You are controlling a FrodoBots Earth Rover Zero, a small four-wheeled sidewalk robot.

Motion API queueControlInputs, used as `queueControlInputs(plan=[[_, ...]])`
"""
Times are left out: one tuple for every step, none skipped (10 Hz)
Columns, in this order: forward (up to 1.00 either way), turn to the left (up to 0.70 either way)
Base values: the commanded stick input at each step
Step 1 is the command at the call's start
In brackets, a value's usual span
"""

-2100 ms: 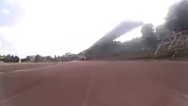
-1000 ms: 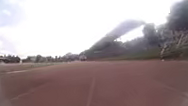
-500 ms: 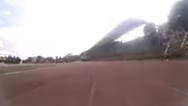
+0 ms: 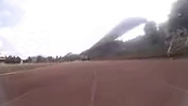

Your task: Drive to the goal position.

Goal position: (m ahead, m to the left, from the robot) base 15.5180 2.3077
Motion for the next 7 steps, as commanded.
queueControlInputs(plan=[[0.70,0.00],[0.70,0.00],[0.70,0.00],[0.70,0.00],[0.70,0.00],[0.70,0.00],[0.70,0.00]])
